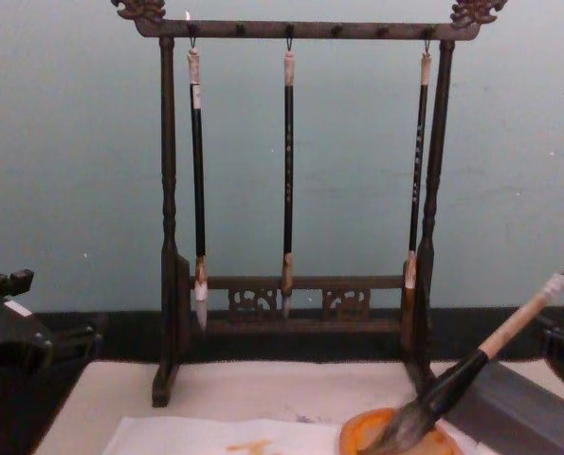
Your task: Pick up the brush from the inkstone, write on the paper, then place the brush back to its original position.
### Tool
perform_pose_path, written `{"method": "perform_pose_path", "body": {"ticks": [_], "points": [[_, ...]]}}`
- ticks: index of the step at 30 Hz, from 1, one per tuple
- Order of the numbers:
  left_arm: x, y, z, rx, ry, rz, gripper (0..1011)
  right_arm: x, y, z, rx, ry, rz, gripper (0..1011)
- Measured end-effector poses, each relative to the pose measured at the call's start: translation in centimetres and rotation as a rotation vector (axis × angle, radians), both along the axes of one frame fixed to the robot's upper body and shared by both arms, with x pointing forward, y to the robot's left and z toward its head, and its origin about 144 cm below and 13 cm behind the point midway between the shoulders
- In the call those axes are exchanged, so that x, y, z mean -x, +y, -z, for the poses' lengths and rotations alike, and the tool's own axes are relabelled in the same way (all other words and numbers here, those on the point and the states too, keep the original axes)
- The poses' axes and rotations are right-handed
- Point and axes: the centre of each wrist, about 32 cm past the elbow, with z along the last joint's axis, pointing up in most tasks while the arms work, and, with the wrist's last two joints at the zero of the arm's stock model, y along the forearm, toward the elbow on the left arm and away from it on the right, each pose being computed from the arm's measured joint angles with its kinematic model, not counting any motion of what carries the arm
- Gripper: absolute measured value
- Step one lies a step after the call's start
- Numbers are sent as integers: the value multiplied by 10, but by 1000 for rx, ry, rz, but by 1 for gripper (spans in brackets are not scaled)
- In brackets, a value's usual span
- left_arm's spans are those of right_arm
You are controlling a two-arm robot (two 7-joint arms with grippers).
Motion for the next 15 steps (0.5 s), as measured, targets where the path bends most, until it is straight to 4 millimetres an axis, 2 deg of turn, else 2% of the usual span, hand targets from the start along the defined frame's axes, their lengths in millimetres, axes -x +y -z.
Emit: {"method": "perform_pose_path", "body": {"ticks": [15], "points": [[0, 0, 0, 0, 0, 0, 1010, 0, 0, 0, 0, 0, -1, 1000]]}}
